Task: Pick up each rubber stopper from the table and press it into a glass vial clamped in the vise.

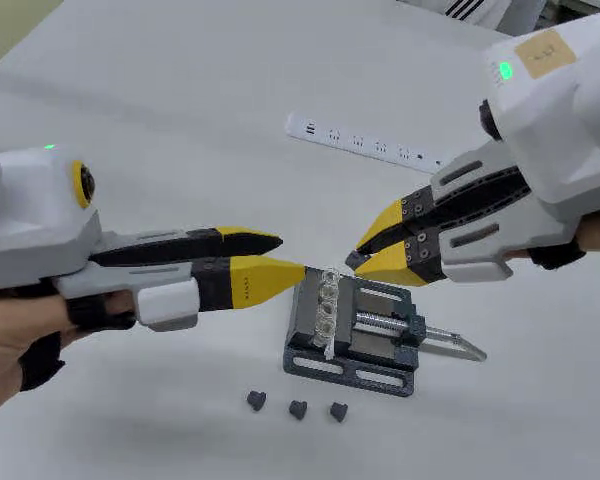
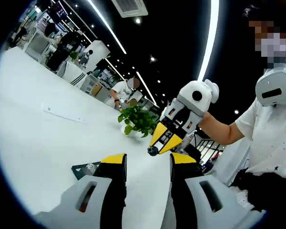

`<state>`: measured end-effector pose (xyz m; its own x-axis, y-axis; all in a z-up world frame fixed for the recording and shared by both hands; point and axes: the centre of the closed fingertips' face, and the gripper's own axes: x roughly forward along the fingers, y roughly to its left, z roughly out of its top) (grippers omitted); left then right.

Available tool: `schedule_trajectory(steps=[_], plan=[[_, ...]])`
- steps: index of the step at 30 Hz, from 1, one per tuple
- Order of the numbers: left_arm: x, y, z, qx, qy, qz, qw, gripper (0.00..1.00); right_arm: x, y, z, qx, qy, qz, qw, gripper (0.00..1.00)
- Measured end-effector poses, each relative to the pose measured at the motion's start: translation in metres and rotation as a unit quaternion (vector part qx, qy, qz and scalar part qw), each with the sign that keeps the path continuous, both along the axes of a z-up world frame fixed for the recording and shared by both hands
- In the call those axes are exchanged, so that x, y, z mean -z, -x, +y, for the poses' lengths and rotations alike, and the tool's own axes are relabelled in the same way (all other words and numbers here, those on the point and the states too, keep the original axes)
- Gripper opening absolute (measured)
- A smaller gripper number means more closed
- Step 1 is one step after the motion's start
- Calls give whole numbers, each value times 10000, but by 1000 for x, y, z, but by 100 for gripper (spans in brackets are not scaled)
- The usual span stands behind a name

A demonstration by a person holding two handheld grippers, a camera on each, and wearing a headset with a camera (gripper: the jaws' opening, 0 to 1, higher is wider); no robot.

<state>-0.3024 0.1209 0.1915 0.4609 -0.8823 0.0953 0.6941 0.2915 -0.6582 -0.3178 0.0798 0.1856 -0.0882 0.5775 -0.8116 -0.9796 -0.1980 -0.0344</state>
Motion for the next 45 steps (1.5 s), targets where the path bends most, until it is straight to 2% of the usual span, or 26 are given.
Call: schedule_trajectory(steps=[3,5,11,16,19,25,36,38,45], plan=[[-6,5,-9,259,-49,23,9997,24,-11,7,0,-143,-116,-241,9995,4],[-11,10,-16,460,13,87,9989,22,-16,12,-1,-162,-174,-288,9993,4],[-23,20,-36,961,-83,58,9953,15,-30,28,-2,-355,-291,-491,9977,4],[-30,25,-49,1288,-114,60,9916,12,-36,31,0,-399,-379,-584,9968,4],[-35,26,-53,1388,-68,58,9903,11,-34,25,2,-432,-393,-651,9962,4],[-36,29,-59,1532,-137,48,9881,9,-33,19,3,-481,-385,-756,9952,4],[-38,34,-63,1720,-119,108,9850,7,-33,18,5,-672,-361,-846,9935,4],[-38,35,-63,1746,-99,122,9845,5,-41,37,-9,-680,-354,-850,9934,4],[-37,36,-64,1790,-80,200,9836,5,-41,40,-12,-895,-219,-1015,9906,4]])
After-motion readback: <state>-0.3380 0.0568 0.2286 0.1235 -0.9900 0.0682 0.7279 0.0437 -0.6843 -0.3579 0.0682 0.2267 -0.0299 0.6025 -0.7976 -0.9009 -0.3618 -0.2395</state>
